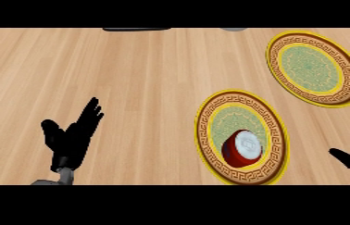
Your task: Pick the can from the plate and place it in the plate
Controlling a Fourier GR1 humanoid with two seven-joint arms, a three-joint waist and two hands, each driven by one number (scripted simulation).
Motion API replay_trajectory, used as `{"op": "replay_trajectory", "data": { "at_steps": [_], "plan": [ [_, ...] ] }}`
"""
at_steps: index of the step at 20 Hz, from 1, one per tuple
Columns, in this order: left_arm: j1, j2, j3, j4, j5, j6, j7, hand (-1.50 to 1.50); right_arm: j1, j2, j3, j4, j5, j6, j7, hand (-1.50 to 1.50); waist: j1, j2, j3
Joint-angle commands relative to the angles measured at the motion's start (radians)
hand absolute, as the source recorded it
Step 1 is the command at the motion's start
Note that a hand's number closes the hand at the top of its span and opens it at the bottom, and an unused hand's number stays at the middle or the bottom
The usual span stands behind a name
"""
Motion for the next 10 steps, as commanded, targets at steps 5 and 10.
{"op": "replay_trajectory", "data": {
  "at_steps": [5, 10],
  "plan": [
    [0.003, -0.034, -0.027, 0.076, -0.018, -0.011, -0.004, 0.0, 0.068, -0.209, 0.083, -0.208, 0.031, 0.232, 0.359, -1.5, 0.025, 0.013, -0.006],
    [0.014, -0.032, -0.034, 0.026, -0.018, -0.013, 0.043, 0.0, -0.016, -0.253, 0.172, -0.294, 0.09, 0.276, 0.648, -1.5, 0.046, 0.013, -0.005]
  ]
}}
